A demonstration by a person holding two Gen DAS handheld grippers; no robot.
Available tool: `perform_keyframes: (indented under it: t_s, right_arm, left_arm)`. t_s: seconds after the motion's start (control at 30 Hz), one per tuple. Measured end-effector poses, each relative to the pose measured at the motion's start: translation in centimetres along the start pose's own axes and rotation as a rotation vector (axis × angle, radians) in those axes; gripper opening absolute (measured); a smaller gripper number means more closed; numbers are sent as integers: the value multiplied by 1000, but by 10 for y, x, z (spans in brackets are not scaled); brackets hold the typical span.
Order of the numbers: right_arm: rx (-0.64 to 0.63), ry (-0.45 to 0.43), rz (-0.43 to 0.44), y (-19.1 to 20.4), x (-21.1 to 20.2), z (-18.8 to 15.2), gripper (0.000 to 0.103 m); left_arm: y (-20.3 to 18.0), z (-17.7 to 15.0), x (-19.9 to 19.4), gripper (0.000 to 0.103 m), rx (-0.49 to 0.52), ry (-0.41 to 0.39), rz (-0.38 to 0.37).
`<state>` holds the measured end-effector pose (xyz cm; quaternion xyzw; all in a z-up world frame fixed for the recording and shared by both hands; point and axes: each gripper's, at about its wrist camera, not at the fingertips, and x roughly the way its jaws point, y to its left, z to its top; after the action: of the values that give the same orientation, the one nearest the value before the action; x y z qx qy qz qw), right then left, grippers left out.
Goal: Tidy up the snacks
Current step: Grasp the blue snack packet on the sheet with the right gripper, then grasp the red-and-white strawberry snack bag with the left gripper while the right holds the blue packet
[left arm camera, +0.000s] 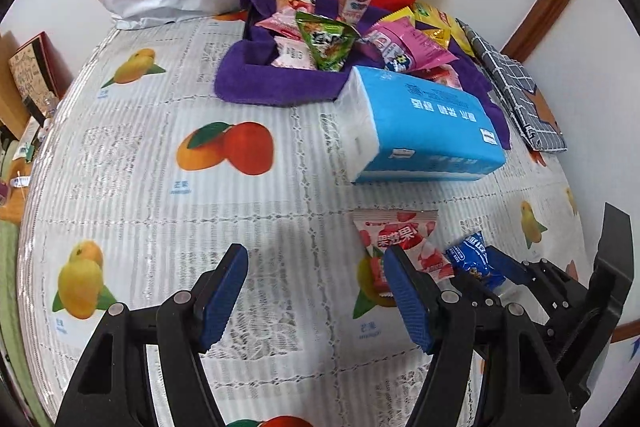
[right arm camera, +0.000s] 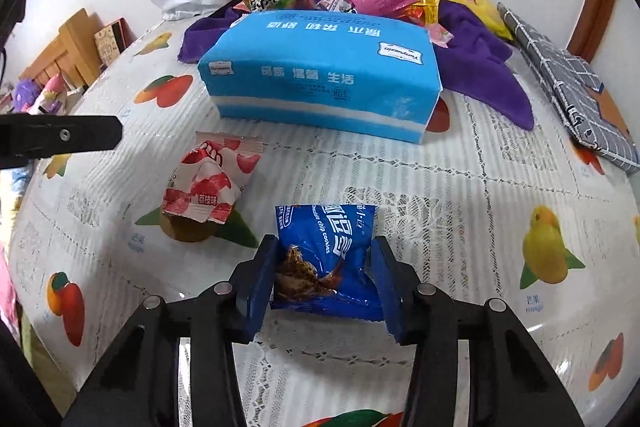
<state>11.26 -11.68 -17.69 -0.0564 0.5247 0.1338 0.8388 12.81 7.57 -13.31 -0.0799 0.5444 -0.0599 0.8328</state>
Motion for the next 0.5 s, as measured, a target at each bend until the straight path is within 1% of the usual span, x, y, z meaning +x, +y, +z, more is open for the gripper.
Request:
perform_keyframes:
  t_s: [0.17,0.23,0.33,0.5]
  right_arm:
    - [22,-9,3,-16,-3,1,46]
    - [35,-15,0,-24,-6,2,46]
    - [53,-29,-12,-36,-11,3,46]
    - [80,-38,-27,-54,-15,4,46]
  left_arm:
    - [-12,1,12,69,25,24,-13]
    - [-16,0,17,69,27,36,-29]
    - [-21,-3,25,69,27,63,-73]
    - [-33,-4,37,69,36,92,-104]
